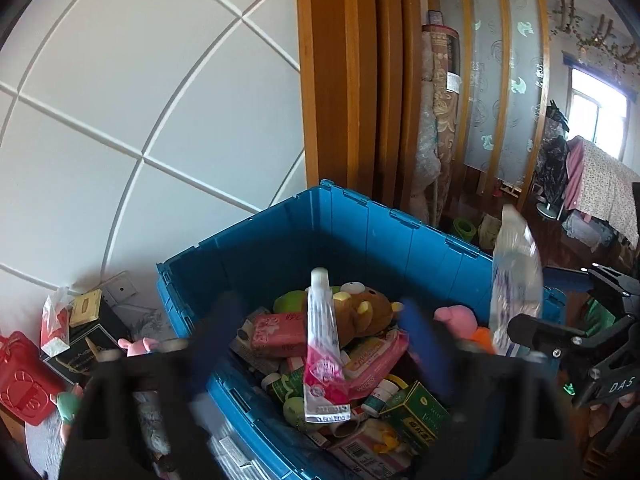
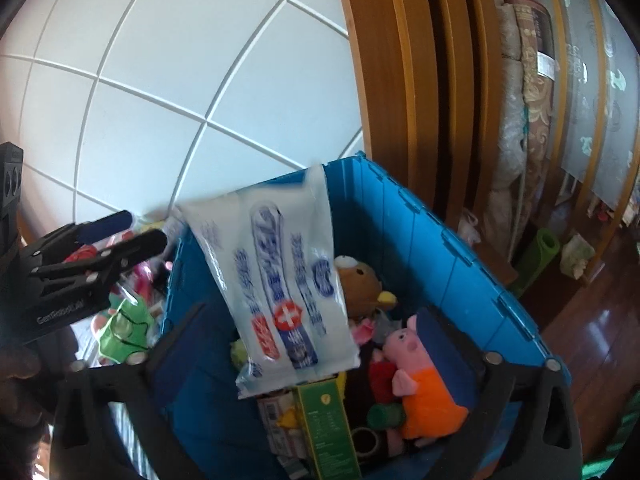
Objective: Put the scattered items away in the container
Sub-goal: 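Lower both tools over the crate and open both grippers to drop the items, then move both tools back over the bed toward the remaining items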
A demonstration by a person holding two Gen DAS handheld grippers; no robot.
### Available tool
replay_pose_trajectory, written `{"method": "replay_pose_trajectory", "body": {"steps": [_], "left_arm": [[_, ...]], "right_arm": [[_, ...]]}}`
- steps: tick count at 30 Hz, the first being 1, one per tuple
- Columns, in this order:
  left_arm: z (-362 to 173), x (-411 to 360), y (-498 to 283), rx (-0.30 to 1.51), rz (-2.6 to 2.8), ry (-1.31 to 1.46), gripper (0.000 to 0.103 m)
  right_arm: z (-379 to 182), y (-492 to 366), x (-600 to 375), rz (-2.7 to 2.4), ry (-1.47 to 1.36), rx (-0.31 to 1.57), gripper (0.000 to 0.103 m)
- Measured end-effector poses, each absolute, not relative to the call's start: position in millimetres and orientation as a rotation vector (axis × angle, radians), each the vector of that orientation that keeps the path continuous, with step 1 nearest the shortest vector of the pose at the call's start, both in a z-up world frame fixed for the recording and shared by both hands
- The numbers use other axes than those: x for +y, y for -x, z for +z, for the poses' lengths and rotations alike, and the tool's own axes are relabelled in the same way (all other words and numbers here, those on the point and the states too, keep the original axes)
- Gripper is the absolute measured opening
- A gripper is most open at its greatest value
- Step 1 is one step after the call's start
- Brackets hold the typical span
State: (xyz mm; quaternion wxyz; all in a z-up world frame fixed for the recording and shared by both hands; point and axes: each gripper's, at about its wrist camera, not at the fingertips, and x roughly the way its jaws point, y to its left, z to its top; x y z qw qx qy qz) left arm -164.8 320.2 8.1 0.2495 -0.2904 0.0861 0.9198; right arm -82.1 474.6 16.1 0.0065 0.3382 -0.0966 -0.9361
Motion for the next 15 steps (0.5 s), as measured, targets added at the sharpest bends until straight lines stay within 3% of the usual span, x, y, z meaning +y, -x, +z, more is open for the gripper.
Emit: {"method": "replay_pose_trajectory", "body": {"steps": [15], "left_arm": [[-16, 265, 147, 0.249, 2.568, 0.879, 0.103]], "right_arm": [[10, 79, 455, -2.89, -1.073, -0.284, 0.103]]}}
